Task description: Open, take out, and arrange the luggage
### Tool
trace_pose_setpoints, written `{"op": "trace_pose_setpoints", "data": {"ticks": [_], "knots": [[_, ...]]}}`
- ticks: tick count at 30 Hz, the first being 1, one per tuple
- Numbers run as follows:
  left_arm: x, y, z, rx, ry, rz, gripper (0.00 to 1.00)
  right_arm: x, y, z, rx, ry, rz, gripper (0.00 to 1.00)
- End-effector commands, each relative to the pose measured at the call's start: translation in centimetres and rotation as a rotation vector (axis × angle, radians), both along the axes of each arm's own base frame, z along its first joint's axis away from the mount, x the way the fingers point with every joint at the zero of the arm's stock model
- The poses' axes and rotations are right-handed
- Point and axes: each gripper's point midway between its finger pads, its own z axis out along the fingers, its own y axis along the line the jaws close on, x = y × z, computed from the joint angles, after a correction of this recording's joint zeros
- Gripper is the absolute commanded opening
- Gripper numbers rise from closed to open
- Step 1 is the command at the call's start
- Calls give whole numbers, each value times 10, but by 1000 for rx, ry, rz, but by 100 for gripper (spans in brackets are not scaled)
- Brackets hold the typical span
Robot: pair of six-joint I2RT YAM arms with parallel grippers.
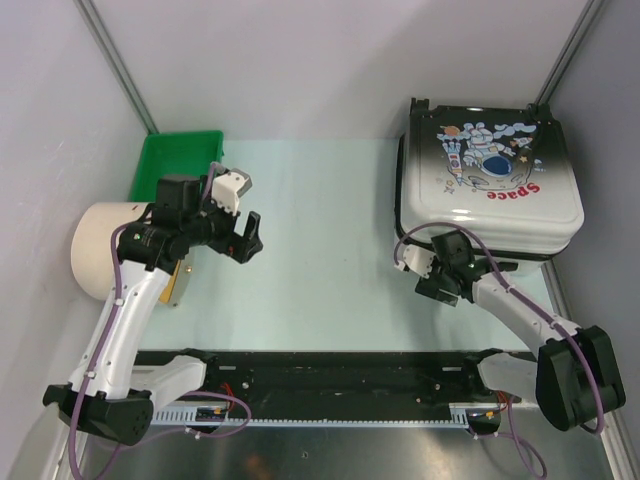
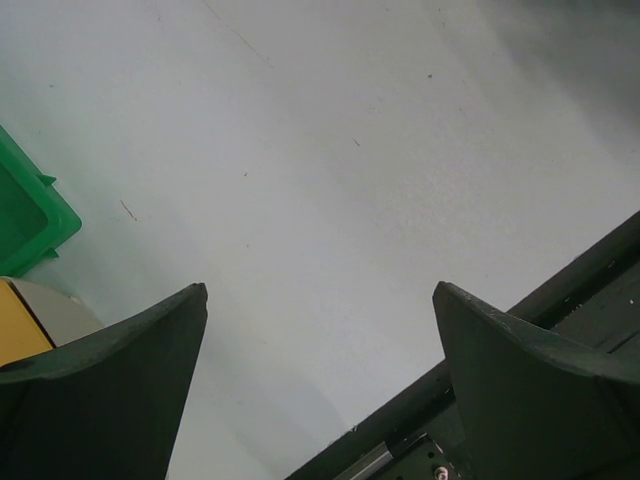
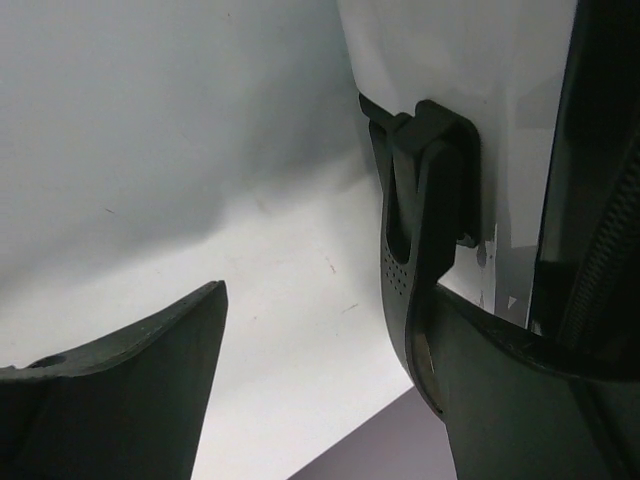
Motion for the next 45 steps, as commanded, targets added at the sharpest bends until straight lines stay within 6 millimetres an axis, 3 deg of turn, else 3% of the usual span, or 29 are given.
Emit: {"op": "trace_pose_setpoints", "data": {"ticks": [1,5,8,14,16,17,19,20,22,24,25,26,28,30,31,35,37,41,45], "knots": [[2,-10,4,-41,-4,-16,100,-24,68,-21,243,159,114,82],[4,-9,2,-38,4,-8,100,-30,104,-31,311,231,111,80],[5,-8,2,-33,1,-4,100,-21,120,-33,312,244,90,77],[7,-7,0,-29,-2,1,100,1,156,3,463,170,45,79],[8,-10,1,-46,4,4,100,8,181,13,516,138,51,79],[10,-11,4,-60,2,16,100,14,191,7,515,132,46,79],[13,-11,10,-75,-9,29,100,11,221,6,525,133,71,79],[14,-12,18,-92,-22,41,100,12,232,-8,507,150,74,79],[16,-9,26,-110,-35,65,100,5,265,-7,516,149,120,79],[19,-6,33,-137,-39,97,100,4,287,-18,497,148,132,79],[22,1,35,-158,-38,127,100,-4,303,-19,493,147,146,80],[25,3,38,-191,-34,154,100,0,322,-4,519,120,161,80],[32,19,41,-258,-14,225,100,-6,345,3,511,84,182,83],[41,33,49,-319,-22,302,100,-4,367,30,548,39,191,87],[46,46,52,-337,-31,354,100,-3,370,38,549,22,188,88],[58,63,70,-394,-88,457,100,-9,379,83,614,35,206,89],[65,70,75,-417,-99,509,100,-14,383,118,682,35,245,91],[80,75,83,-457,-96,547,100,-24,382,168,763,30,307,94],[93,74,74,-503,-46,568,100,-25,382,212,845,23,330,96]]}}
